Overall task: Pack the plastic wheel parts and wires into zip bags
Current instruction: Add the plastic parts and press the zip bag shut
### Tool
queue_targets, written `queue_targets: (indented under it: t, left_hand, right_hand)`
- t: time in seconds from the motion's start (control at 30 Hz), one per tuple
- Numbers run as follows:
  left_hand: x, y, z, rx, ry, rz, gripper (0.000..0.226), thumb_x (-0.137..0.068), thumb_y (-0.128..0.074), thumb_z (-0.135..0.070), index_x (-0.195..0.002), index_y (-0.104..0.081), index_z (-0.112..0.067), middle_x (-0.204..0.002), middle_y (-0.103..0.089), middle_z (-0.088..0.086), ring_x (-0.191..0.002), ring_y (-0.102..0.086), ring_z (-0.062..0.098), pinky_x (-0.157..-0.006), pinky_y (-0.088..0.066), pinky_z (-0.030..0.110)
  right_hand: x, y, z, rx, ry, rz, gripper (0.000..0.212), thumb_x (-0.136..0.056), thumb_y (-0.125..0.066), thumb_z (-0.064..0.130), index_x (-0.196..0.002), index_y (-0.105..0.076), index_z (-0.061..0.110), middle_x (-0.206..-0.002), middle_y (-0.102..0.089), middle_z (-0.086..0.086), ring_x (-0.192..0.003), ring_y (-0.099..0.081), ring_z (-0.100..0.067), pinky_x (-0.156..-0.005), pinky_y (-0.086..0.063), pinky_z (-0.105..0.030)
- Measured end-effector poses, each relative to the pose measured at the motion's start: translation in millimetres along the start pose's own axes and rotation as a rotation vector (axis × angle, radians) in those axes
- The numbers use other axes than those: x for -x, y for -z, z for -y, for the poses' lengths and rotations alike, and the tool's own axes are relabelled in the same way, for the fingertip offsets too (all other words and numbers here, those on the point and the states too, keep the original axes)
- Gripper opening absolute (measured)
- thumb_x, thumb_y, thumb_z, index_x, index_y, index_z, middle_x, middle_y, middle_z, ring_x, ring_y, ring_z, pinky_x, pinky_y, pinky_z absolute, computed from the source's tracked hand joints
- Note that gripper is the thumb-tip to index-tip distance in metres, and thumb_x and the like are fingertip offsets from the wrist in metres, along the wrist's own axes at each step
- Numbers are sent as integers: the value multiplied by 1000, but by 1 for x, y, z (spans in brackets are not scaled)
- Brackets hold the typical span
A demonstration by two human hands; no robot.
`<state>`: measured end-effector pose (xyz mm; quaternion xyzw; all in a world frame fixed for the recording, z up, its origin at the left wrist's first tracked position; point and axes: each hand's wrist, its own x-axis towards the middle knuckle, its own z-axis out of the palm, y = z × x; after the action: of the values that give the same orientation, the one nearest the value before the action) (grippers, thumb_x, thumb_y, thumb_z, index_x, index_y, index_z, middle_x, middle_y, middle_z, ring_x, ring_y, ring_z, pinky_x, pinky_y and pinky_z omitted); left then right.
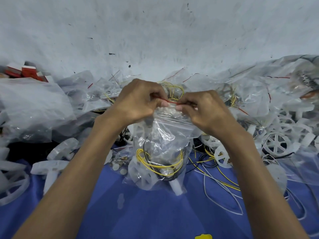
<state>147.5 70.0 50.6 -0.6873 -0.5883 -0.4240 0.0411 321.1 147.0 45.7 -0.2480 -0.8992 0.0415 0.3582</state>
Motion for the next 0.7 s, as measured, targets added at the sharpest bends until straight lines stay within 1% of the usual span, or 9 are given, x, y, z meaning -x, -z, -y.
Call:
queue_targets:
  t: [0.1, 0.2, 0.27, 0.33, 0.4, 0.47, 0.6, 0.67, 0.7]
  left_hand:
    - [1, 10, 16, 133, 100, 75, 17, -75, -75, -12, -79, -73, -27, -64, -66, -22, -67, -58, -12, -64, -42, 4]
    - [3, 12, 26, 144, 111, 63, 19, -78, -71, -4, -73, -70, -23, -61, -64, -25, -60, -55, -12, -56, -37, 2]
    - [4, 9, 27, 161, 72, 27, 14, -79, -68, 5, -73, -68, -8, -58, -61, -19, -60, -55, -14, -56, -37, 1]
    - [4, 6, 29, 159, 53, 26, 18, -80, -67, 7, -71, -67, -9, -63, -60, -16, -60, -55, -13, -56, -37, 1]
    - [3, 6, 36, 163, 74, 36, 24, -80, -68, 2, -68, -66, -19, -60, -62, -16, -60, -54, -12, -56, -38, 2]
    - [2, 6, 43, 181, 93, 29, 26, -80, -70, -2, -69, -66, -25, -62, -64, -23, -62, -55, -11, -56, -39, 4]
    - [4, 4, 51, 324, 100, -93, 21, -80, -70, -2, -77, -69, -23, -68, -69, -15, -63, -64, -3, -58, -50, 11]
    - [4, 2, 52, 378, 155, -107, 13, -77, -71, -17, -86, -68, -26, -80, -71, -14, -70, -67, 2, -62, -53, 15]
    - [4, 0, 52, 392, 195, -62, 22, -74, -70, -30, -95, -65, -29, -94, -69, -13, -76, -68, 6, -67, -55, 20]
  right_hand:
    - [3, 3, -12, -71, -45, -58, 8, -82, -68, 14, -86, -75, 12, -78, -73, -8, -77, -66, -25, -73, -52, -39]
    - [4, -2, -13, -89, -42, -134, 8, -80, -67, 5, -78, -74, 7, -66, -71, -4, -54, -53, 0, -64, -45, -18]
    - [5, -7, -10, -86, -28, -153, 12, -80, -64, 0, -73, -73, 4, -54, -62, 11, -48, -48, 8, -56, -33, -4]
    - [5, -11, -11, -81, -19, -170, 12, -80, -64, -1, -71, -72, 2, -52, -44, 27, -48, -46, 16, -54, -29, -1]
    - [5, -13, -13, -91, -22, -179, 11, -81, -66, 2, -72, -72, 3, -52, -41, 28, -47, -46, 13, -52, -29, -2]
    - [5, -14, -17, -118, -34, -153, 11, -83, -67, 11, -75, -73, 5, -52, -50, 21, -47, -48, 7, -51, -32, -7]
    - [7, -10, -31, -182, -146, -62, 21, -82, -69, 25, -79, -71, 4, -69, -70, -10, -62, -61, -15, -61, -47, -29]
    - [8, -6, -36, -261, -176, -58, 15, -83, -68, 18, -74, -69, 5, -65, -69, -8, -56, -62, -14, -56, -49, -29]
    - [9, -6, -36, -272, -183, -90, 15, -83, -68, 16, -69, -67, 11, -59, -66, -3, -52, -61, -16, -52, -49, -30]
